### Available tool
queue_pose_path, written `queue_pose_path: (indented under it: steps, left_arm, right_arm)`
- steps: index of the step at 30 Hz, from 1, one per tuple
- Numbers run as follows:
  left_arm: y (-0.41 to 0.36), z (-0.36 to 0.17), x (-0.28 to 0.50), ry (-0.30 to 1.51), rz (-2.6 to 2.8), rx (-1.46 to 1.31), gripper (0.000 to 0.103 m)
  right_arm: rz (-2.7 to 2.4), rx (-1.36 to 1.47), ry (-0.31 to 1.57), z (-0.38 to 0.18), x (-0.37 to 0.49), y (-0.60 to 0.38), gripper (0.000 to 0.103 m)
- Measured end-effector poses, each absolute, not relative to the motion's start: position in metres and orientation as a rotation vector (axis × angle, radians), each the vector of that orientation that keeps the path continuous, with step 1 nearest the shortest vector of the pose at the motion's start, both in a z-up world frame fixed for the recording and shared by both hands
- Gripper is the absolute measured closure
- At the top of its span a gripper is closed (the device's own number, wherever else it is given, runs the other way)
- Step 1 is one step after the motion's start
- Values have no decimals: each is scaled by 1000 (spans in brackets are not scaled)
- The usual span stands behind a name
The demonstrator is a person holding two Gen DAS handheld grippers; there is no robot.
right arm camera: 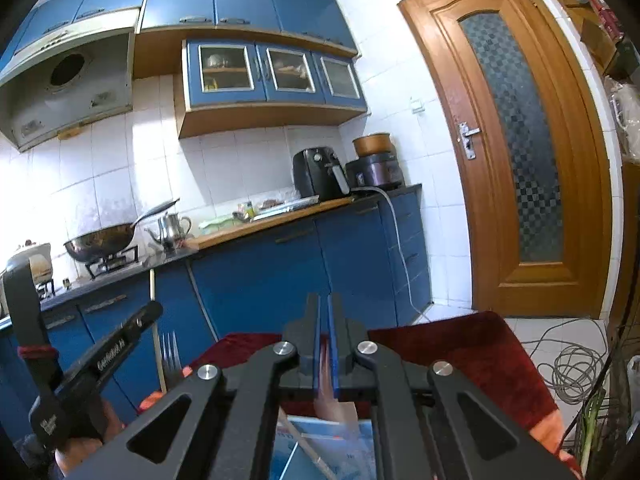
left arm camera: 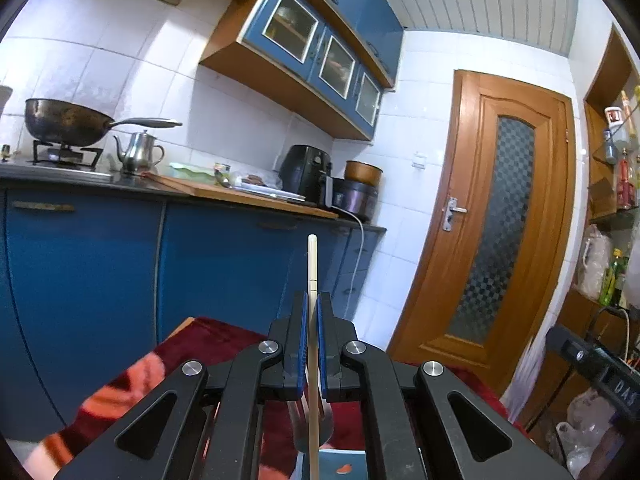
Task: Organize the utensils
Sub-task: 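Lift the chopstick with the left tool while the right tool carries the fork to the box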
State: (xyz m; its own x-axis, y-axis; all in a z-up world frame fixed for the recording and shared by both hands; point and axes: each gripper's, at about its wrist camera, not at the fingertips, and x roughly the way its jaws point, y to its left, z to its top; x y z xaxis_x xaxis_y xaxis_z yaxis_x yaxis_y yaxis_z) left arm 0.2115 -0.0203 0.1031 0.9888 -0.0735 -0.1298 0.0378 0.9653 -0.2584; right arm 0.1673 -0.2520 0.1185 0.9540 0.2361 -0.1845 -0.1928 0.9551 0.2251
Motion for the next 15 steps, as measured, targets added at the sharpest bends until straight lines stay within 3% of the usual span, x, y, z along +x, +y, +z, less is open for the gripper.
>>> queue_pose_path:
  steps: [8,15]
  left_arm:
    - [-28,94,203,126,-19,-239,99]
    - [-23,83,200,231,-70,-233,96]
  right_arm:
    - [279,219,280,110,159,-249,96]
    - [299,261,315,112,139,-253,83]
